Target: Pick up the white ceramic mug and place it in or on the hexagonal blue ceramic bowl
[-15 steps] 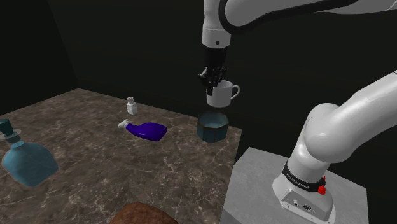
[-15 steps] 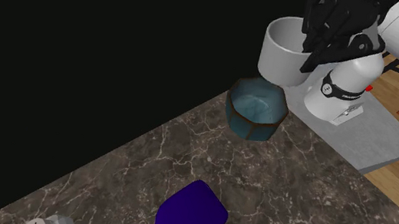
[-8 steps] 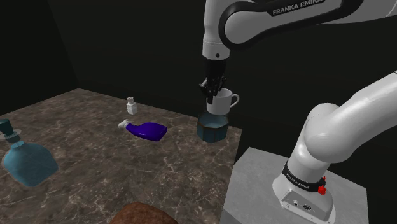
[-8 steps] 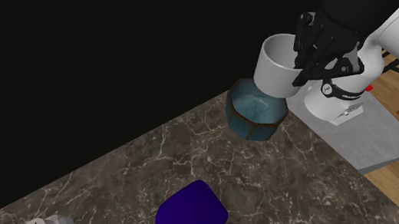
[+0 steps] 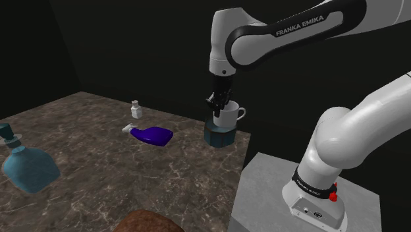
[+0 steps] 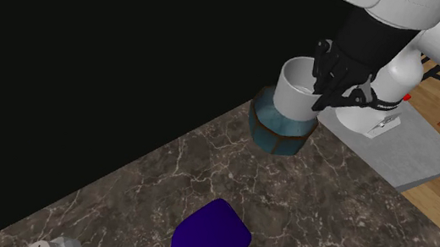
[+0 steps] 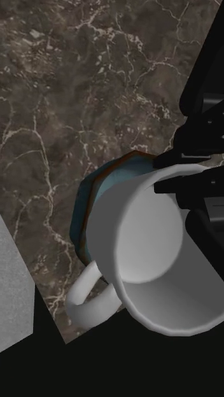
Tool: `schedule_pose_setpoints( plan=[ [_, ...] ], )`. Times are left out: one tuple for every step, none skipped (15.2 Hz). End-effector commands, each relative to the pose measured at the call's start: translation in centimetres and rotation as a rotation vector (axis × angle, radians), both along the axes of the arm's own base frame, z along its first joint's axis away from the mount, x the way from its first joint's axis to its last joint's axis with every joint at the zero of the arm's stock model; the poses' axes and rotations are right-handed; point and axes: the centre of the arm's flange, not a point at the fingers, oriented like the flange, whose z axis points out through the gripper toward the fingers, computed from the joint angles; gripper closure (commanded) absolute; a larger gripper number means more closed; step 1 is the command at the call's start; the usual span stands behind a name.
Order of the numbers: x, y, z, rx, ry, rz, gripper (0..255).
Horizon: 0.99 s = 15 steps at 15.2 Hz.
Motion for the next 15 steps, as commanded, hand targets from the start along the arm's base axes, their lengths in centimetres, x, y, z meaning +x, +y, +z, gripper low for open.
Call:
schedule_pose_setpoints(
  plan=[
    [0.04, 0.04, -0.96, 0.0, -0.001, 0.0, 255],
    [0.03, 0.04, -0.96, 0.0, -0.001, 0.0, 255],
    [0.03, 0.04, -0.96, 0.0, -0.001, 0.0, 255],
    [0.04, 0.04, -0.96, 0.0, -0.001, 0.0, 255],
    [0.04, 0.04, -0.96, 0.0, -0.001, 0.0, 255],
    [0.04, 0.04, -0.96, 0.0, -0.001, 0.0, 255],
    [0.04, 0.04, -0.96, 0.0, -0.001, 0.0, 255],
    [0.04, 0.04, -0.96, 0.0, -0.001, 0.0, 255],
    [0.04, 0.04, -0.96, 0.0, -0.001, 0.0, 255],
    [0.03, 0.05, -0.96, 0.0, -0.001, 0.0, 0],
    [0.03, 0.05, -0.96, 0.0, -0.001, 0.0, 0],
    [0.03, 0.04, -0.96, 0.0, -0.001, 0.0, 0],
    [0.03, 0.05, -0.96, 0.0, -0.001, 0.0, 0],
    [0.02, 0.05, -0.96, 0.0, -0.001, 0.0, 0],
    [0.04, 0.04, -0.96, 0.0, -0.001, 0.0, 0]
  ],
)
